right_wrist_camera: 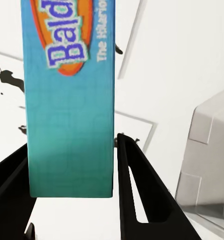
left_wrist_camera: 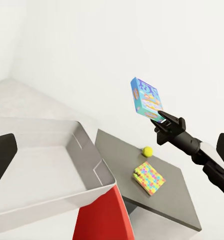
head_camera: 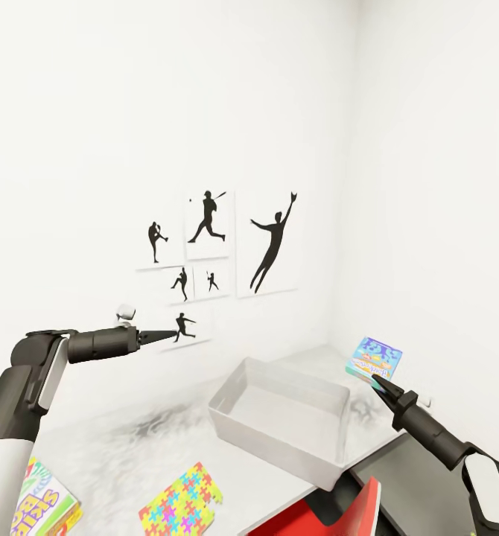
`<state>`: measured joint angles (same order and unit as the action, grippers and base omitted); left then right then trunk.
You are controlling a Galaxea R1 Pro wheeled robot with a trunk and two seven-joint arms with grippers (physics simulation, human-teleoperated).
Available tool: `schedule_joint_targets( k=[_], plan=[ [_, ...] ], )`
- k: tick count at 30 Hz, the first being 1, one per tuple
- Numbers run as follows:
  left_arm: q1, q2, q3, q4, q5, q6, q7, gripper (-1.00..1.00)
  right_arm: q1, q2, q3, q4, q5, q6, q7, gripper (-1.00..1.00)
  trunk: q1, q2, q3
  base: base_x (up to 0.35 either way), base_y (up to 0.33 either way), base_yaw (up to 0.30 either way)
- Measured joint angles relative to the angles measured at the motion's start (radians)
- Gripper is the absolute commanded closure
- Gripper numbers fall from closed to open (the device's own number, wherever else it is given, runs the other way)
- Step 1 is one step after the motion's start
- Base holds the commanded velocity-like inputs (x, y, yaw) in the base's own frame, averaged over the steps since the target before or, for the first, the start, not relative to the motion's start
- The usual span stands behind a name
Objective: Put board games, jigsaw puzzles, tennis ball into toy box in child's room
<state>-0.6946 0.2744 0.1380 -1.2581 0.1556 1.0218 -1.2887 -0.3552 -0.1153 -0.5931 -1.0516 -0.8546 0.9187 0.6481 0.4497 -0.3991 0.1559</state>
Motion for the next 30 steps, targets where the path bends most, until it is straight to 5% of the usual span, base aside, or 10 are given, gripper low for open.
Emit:
schedule_joint_targets(
  k=[30],
  plan=[
    [0.000, 0.000, 0.000, 0.000, -0.001, 0.000, 0.003, -1.00, 0.000, -0.009, 0.003, 0.007, 0.008, -0.002, -0.010, 1.00, 0.000, 0.000, -0.048, 0.000, 0.000, 0.000]
  ],
)
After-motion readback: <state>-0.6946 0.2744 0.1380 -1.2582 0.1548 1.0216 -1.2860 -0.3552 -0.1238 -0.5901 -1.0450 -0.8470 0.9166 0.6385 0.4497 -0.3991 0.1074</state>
